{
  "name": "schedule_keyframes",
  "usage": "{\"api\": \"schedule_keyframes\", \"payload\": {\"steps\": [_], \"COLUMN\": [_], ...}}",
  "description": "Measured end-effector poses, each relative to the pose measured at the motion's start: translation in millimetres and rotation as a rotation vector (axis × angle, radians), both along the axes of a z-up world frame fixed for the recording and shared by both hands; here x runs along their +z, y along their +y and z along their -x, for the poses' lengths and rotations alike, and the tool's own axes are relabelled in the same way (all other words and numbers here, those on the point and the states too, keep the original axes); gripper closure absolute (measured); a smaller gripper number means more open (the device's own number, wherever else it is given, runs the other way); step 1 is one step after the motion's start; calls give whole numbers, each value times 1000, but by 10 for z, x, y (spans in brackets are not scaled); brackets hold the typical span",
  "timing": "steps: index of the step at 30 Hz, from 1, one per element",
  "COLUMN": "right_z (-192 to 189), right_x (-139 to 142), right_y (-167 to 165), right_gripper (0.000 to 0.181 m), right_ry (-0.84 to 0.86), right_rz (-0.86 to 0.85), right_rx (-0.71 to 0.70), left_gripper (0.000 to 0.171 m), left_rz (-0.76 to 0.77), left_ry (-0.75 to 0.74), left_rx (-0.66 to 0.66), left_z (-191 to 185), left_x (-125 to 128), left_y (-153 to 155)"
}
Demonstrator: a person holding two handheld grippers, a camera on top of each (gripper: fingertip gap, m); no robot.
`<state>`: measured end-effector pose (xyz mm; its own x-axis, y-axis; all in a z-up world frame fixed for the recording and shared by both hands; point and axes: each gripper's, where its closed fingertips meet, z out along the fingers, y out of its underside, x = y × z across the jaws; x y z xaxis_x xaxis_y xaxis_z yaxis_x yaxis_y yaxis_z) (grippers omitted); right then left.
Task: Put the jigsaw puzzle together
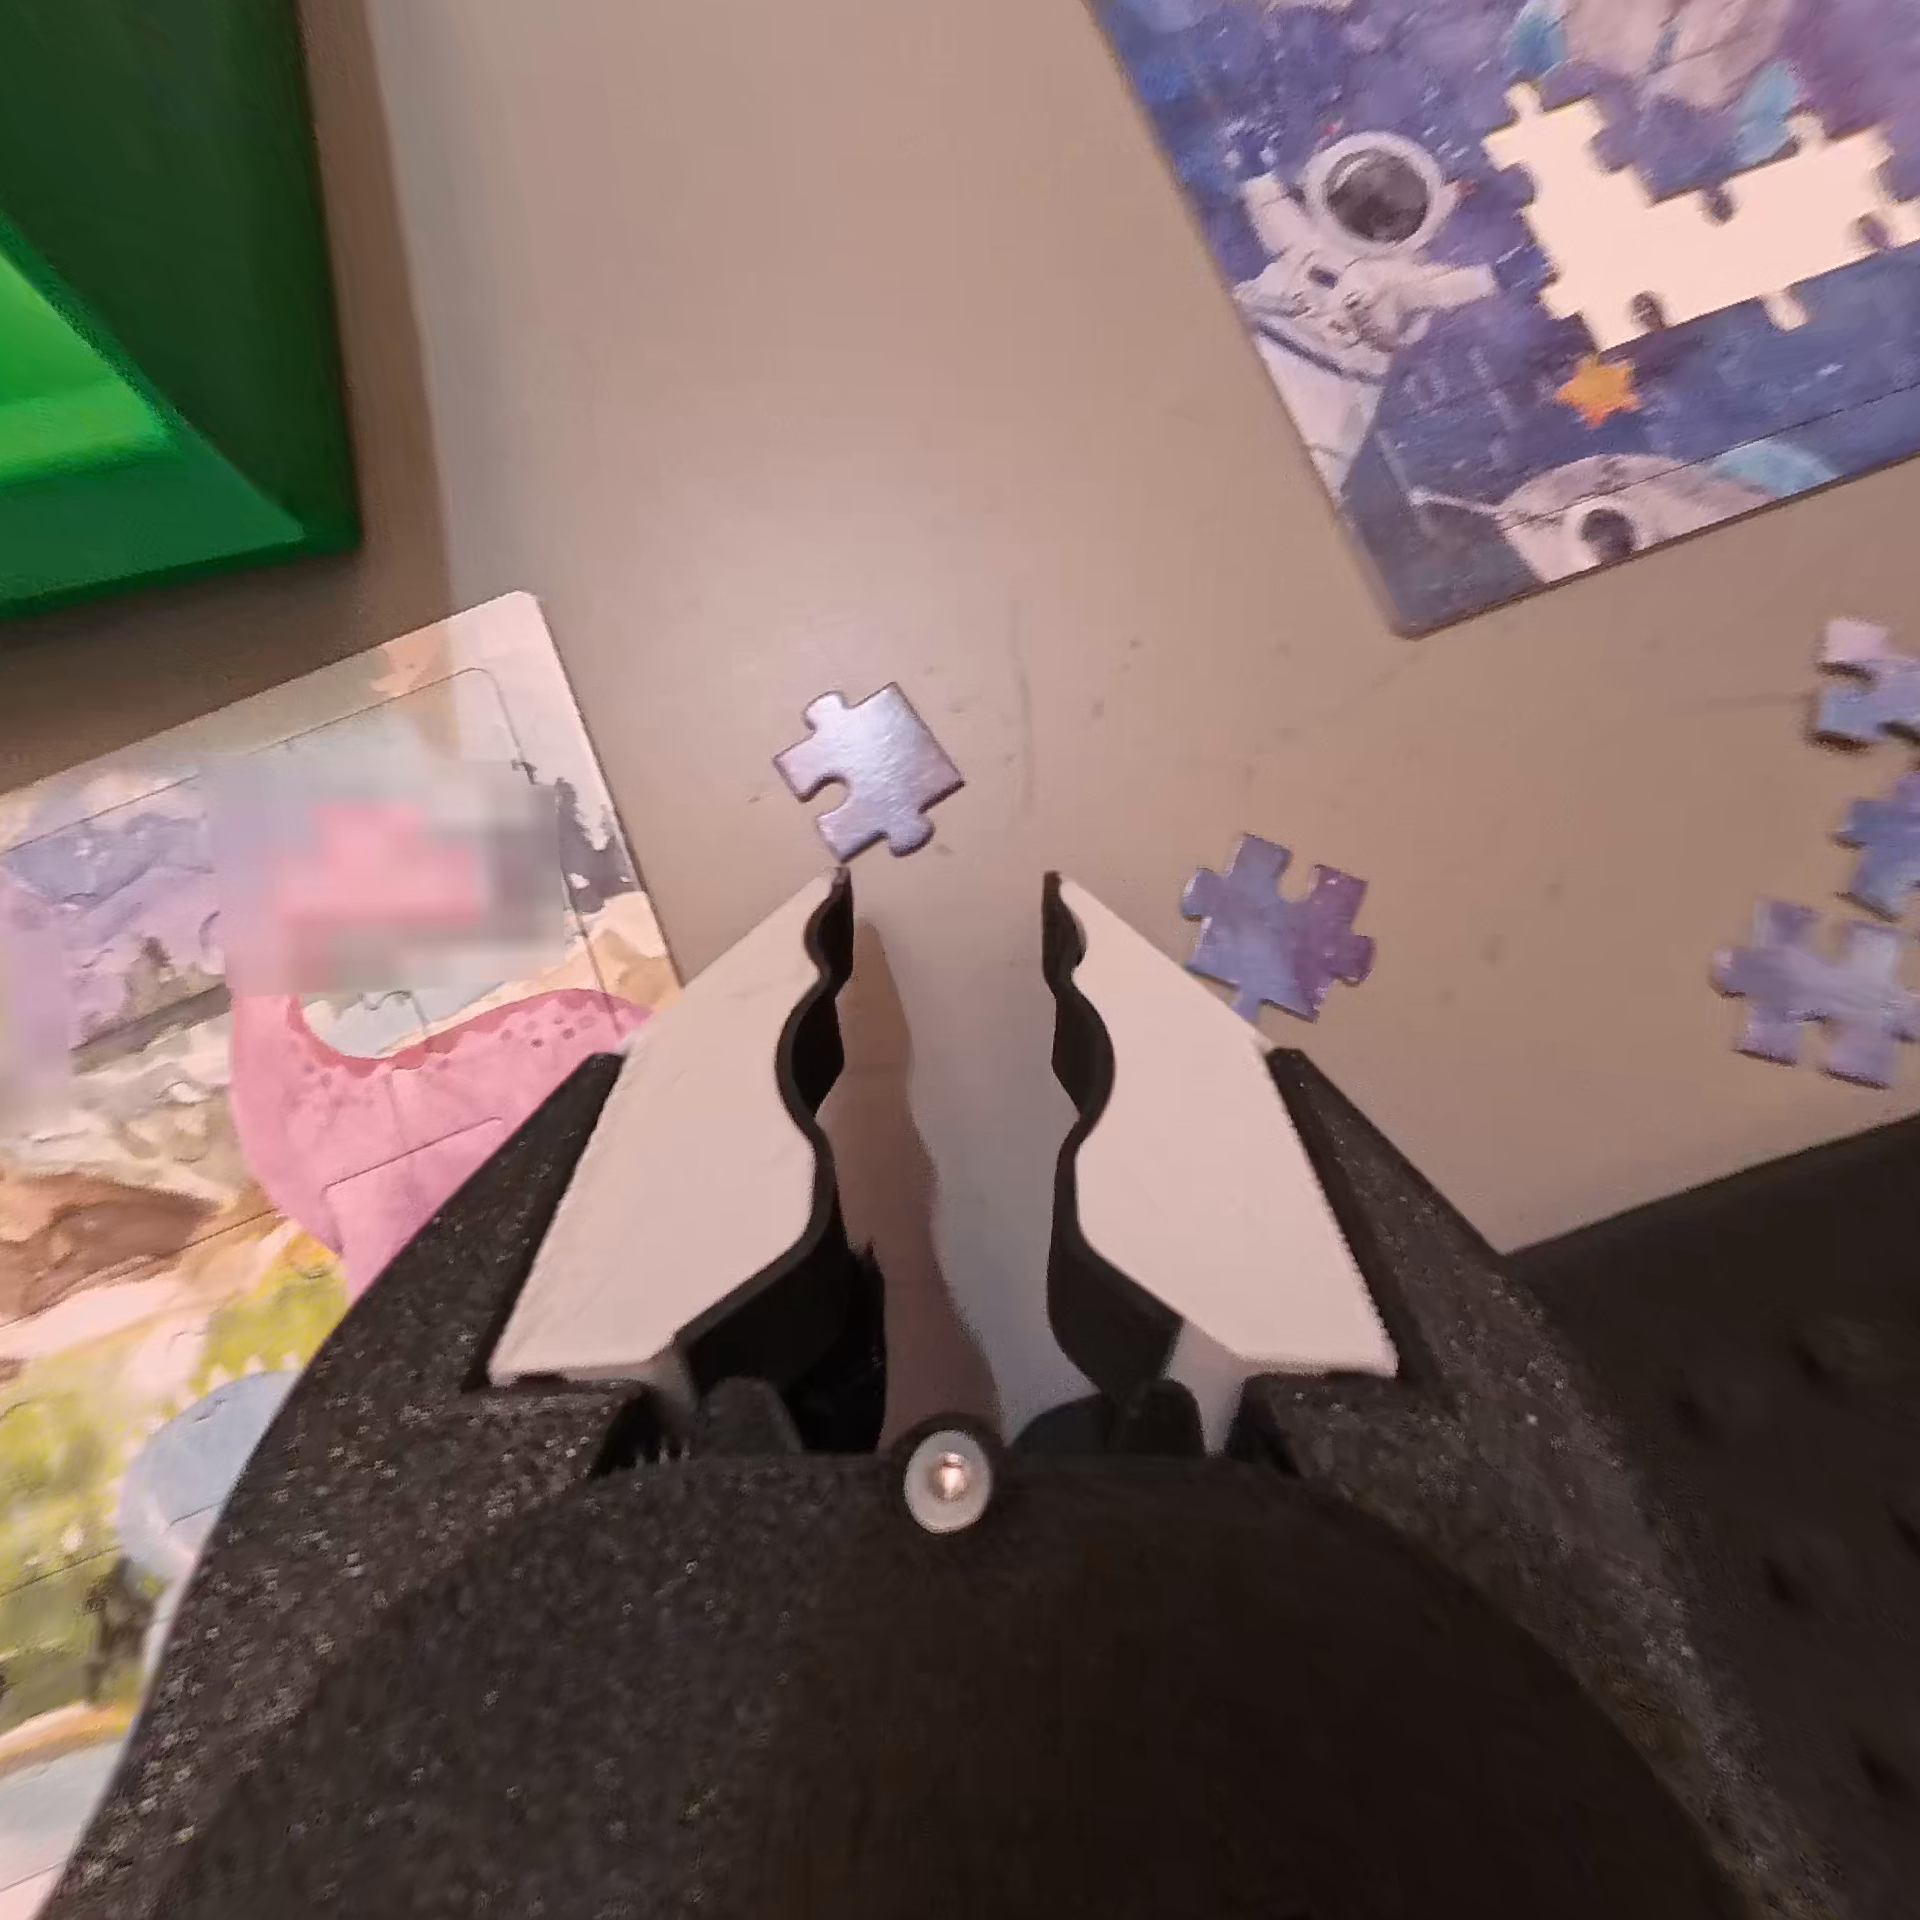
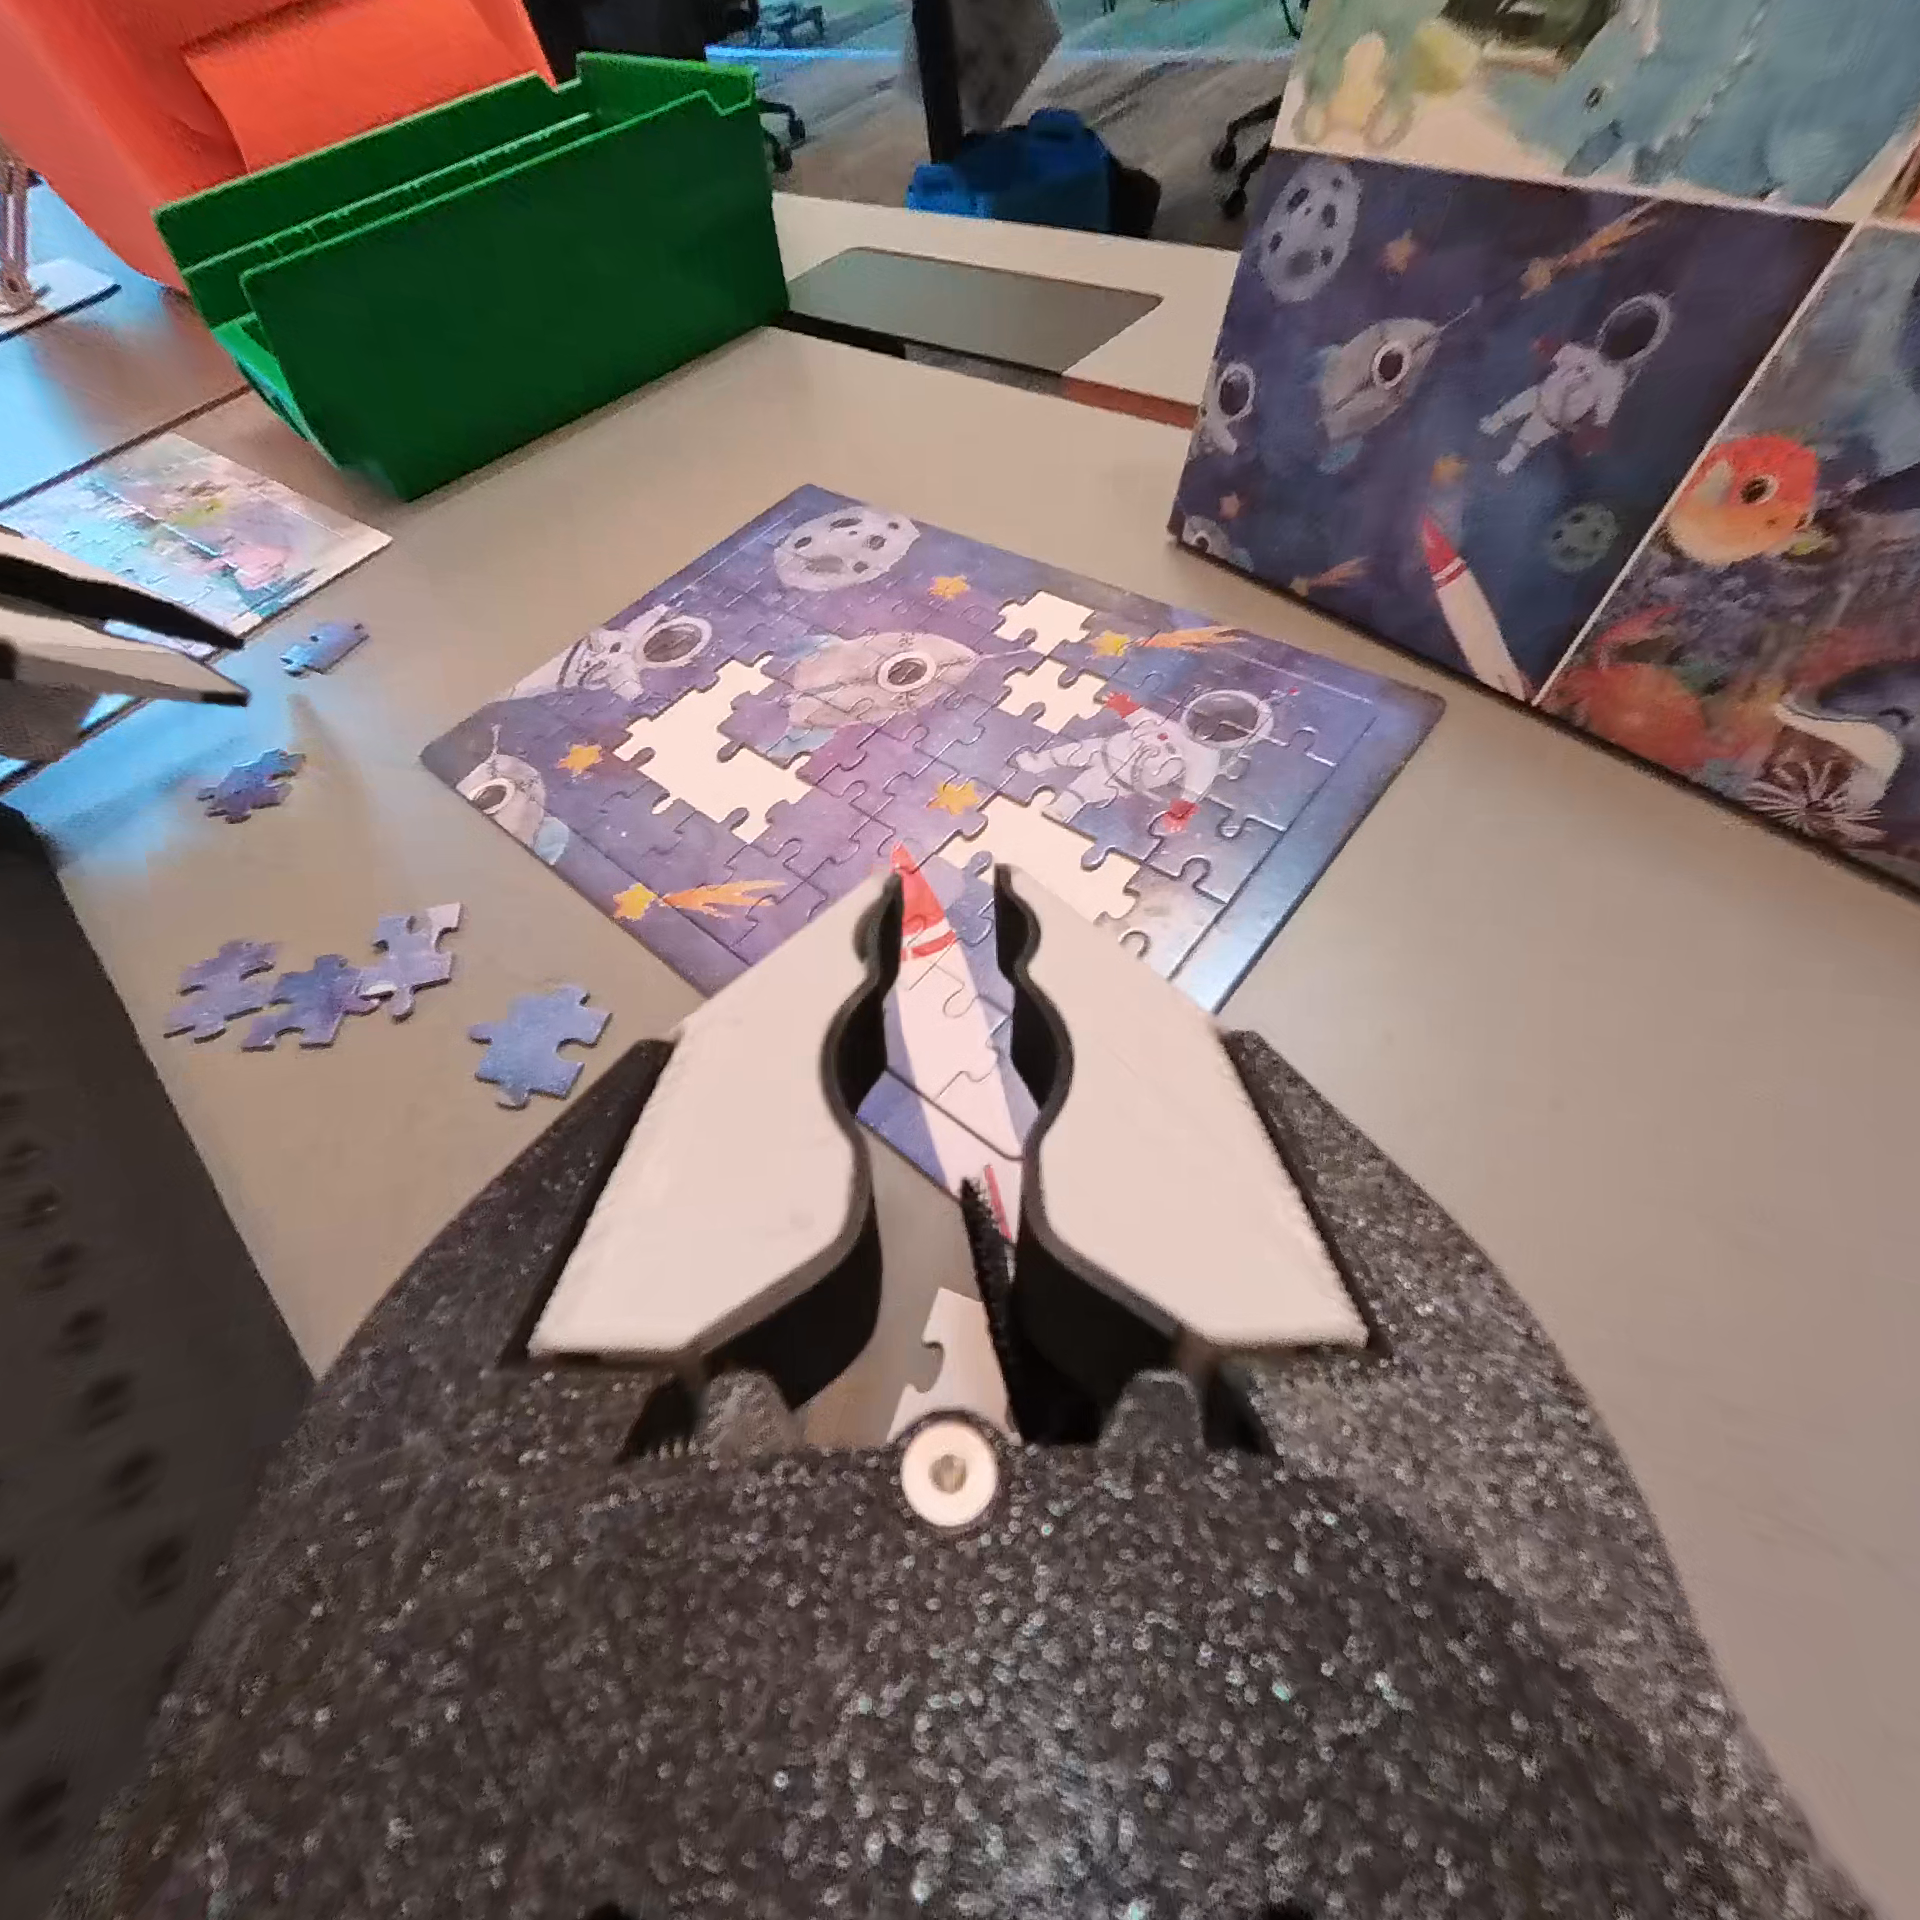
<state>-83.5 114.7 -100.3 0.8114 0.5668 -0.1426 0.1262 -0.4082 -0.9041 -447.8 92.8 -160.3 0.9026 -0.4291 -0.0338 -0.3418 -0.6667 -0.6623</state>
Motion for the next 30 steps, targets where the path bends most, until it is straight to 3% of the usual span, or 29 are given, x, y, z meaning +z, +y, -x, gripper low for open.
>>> {"api": "schedule_keyframes", "payload": {"steps": [15, 24, 28, 30], "right_z": [67, 85, 82, 72], "right_x": [-92, -128, -137, -126], "right_y": [-40, -46, -47, -43], "right_gripper": [167, 168, 168, 169], "right_ry": [-47, -52, -50, -47], "right_rz": [24, 39, 44, 41], "right_rx": [39, 51, 53, 49], "left_gripper": [130, 137, 132, 135], "left_rz": [43, -7, -75, -74], "left_ry": [-146, -74, 81, 89], "left_rx": [91, -70, -224, -325], "left_z": [33, -247, -69, 25], "left_x": [-71, 19, 72, 72], "left_y": [204, 162, 233, 271]}}
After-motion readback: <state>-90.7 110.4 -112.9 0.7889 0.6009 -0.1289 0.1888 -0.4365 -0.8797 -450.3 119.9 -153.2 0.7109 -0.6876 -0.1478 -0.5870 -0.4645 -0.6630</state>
